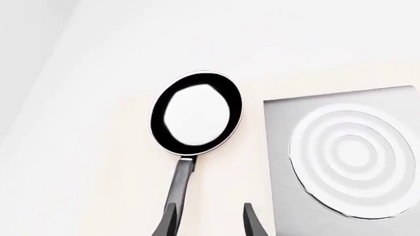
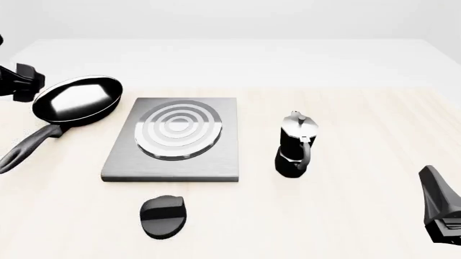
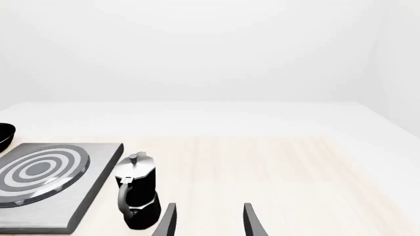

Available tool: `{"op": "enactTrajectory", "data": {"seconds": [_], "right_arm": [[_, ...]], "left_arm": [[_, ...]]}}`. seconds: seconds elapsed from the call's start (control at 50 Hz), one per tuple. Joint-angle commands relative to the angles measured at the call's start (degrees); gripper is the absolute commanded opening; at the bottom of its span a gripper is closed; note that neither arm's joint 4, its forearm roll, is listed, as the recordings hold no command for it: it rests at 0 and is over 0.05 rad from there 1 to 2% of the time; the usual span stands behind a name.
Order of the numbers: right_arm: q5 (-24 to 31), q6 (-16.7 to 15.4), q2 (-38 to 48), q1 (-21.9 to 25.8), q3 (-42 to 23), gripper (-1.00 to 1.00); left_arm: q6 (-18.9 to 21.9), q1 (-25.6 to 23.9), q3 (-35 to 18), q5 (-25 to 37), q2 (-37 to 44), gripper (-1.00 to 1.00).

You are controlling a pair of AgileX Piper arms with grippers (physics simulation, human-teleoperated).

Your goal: Turn on the stove and put the frying pan on it.

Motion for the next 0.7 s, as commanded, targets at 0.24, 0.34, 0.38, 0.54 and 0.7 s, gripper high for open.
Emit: {"op": "enactTrajectory", "data": {"seconds": [0.24, 0.34, 0.38, 0.54, 0.7], "right_arm": [[-0.01, -0.01, 0.0, 0.0, 0.0, 1.0], [0.0, 0.0, 0.0, 0.0, 0.0, 1.0], [-0.01, 0.0, 0.0, 0.0, 0.0, 1.0], [0.0, 0.0, 0.0, 0.0, 0.0, 1.0], [0.0, 0.01, 0.0, 0.0, 0.0, 1.0]], "left_arm": [[2.45, 4.08, -0.88, -6.58, 9.41, 1.0], [3.2, 4.81, -0.6, -7.77, 11.07, 1.0], [3.42, 4.98, -0.58, -8.15, 11.71, 1.0], [4.54, 5.49, -2.18, -9.57, 15.69, 1.0], [5.27, 6.03, -2.45, -11.71, 19.36, 1.0]]}}
